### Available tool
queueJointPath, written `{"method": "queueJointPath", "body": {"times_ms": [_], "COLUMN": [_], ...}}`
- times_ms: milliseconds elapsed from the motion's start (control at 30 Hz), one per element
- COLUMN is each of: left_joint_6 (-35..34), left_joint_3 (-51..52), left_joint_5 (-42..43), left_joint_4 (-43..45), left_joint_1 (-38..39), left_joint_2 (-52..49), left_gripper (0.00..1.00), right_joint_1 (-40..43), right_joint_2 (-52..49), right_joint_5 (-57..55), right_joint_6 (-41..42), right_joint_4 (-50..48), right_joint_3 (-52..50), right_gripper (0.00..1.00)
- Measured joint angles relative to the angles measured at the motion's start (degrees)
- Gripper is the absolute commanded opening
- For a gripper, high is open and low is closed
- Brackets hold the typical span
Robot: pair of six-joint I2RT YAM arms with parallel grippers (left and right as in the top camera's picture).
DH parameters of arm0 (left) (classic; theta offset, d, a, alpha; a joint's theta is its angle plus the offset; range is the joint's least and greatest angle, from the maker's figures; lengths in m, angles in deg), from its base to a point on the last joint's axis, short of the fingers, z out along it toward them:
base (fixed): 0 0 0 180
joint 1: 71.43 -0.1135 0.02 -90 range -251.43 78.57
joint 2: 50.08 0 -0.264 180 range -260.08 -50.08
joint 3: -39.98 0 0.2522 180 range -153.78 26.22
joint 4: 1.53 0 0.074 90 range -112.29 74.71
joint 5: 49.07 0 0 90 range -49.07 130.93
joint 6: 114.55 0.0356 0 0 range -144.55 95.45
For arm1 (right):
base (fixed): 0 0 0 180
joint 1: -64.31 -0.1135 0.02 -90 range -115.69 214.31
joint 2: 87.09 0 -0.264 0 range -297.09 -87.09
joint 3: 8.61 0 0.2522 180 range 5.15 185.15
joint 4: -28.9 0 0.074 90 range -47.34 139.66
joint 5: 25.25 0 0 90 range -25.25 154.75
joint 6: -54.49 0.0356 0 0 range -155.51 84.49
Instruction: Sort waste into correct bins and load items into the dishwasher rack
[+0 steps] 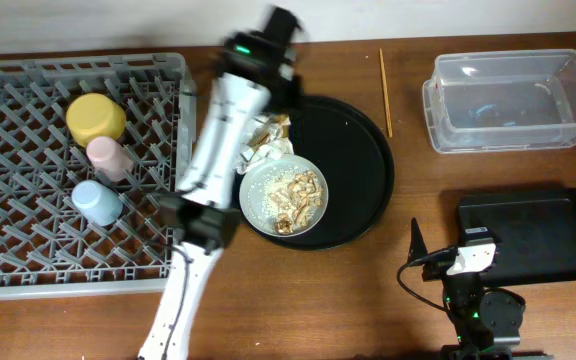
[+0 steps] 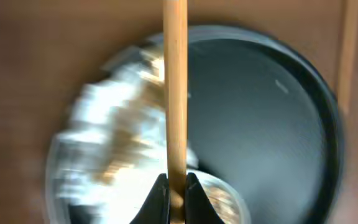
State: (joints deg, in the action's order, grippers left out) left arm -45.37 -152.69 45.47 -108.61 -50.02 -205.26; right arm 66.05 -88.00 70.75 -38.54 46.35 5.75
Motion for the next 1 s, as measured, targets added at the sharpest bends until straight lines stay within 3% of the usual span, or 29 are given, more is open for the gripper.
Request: {"method": "queueJointPath", "body": {"times_ms": [267,600,667,900,1000], "left_joint_6": [3.54,14.08,15.39,21.92,22.77], "left_joint_3": [0.31,5.88,5.88,8.17,9.40], "left_joint_5": [-7.17,-9.51,-9.51,-4.90,-3.63], "left_joint_4": [-3.15,-3.15,-3.21,-3.32,-3.32], "left_joint_1": [-15.37,-18.71,-20.28,-23.15,-23.06], "left_joint_2": [1.05,1.07,1.07,1.07,1.07], "left_gripper": [0.01,0.02,0.07,0.11,0.22], "right_joint_1": [0.00,0.00,0.00,0.00,0.00], "right_joint_2": [0.00,0.00,0.00,0.00,0.00], "right_joint_5": [-0.02,-0.02,-0.02,-0.02,-0.02], "right_joint_6": [-0.02,0.00,0.02,0.00,-0.04], "right_joint_4": [0.00,0.02,0.02,0.00,0.02], "right_joint_3": [0.02,0.02,0.02,0.02,0.00], "right_gripper": [0.98,0.98,0.98,0.98,0.98]}}
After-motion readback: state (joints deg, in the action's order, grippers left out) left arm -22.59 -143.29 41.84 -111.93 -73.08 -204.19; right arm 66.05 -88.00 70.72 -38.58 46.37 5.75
